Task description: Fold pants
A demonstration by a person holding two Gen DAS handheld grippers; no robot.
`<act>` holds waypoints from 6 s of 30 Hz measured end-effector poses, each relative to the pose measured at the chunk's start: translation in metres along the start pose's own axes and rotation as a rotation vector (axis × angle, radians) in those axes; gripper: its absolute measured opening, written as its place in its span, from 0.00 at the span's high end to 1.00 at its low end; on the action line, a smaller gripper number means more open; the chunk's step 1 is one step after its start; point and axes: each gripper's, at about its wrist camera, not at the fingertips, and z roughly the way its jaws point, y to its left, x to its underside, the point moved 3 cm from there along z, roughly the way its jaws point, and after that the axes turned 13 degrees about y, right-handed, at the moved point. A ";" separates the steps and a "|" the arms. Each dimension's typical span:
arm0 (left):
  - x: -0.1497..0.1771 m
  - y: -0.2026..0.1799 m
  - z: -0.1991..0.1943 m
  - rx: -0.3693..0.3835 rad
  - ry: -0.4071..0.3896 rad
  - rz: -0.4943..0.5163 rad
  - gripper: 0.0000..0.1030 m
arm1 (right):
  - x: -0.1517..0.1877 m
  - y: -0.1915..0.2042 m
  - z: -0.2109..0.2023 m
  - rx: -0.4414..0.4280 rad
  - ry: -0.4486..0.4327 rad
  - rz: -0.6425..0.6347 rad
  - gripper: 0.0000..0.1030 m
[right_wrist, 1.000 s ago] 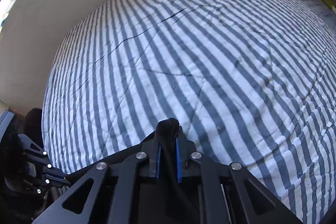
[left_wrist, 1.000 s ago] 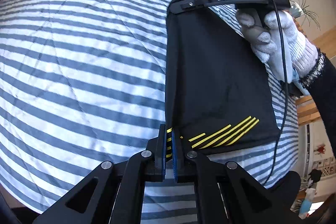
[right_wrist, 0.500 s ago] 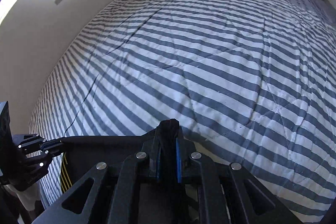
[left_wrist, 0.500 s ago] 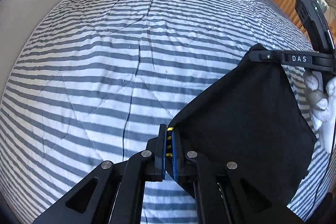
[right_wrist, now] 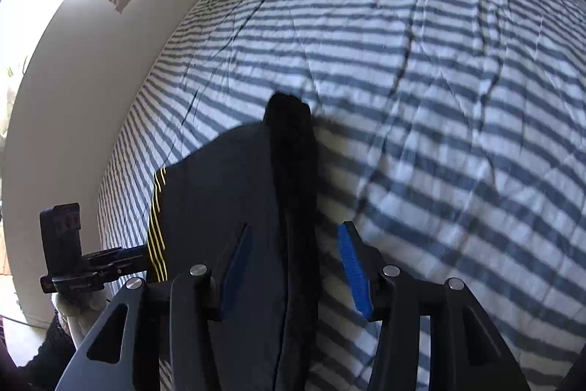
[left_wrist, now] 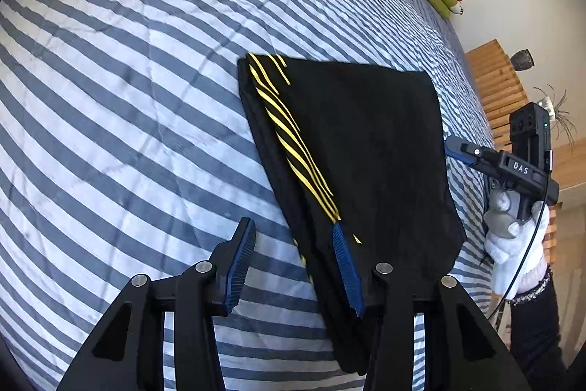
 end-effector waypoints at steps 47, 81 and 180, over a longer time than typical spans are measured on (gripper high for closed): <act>0.075 -0.481 -0.011 -0.082 -0.241 0.765 0.92 | 0.261 -0.055 -0.309 0.248 -0.625 0.166 0.93; -0.036 -0.678 0.214 -0.055 0.099 0.736 0.50 | 0.263 -0.371 -0.380 0.120 -0.600 0.571 0.56; 0.074 -0.667 0.281 -0.142 0.069 1.028 0.64 | 0.257 -0.301 -0.344 0.579 -0.545 0.534 0.59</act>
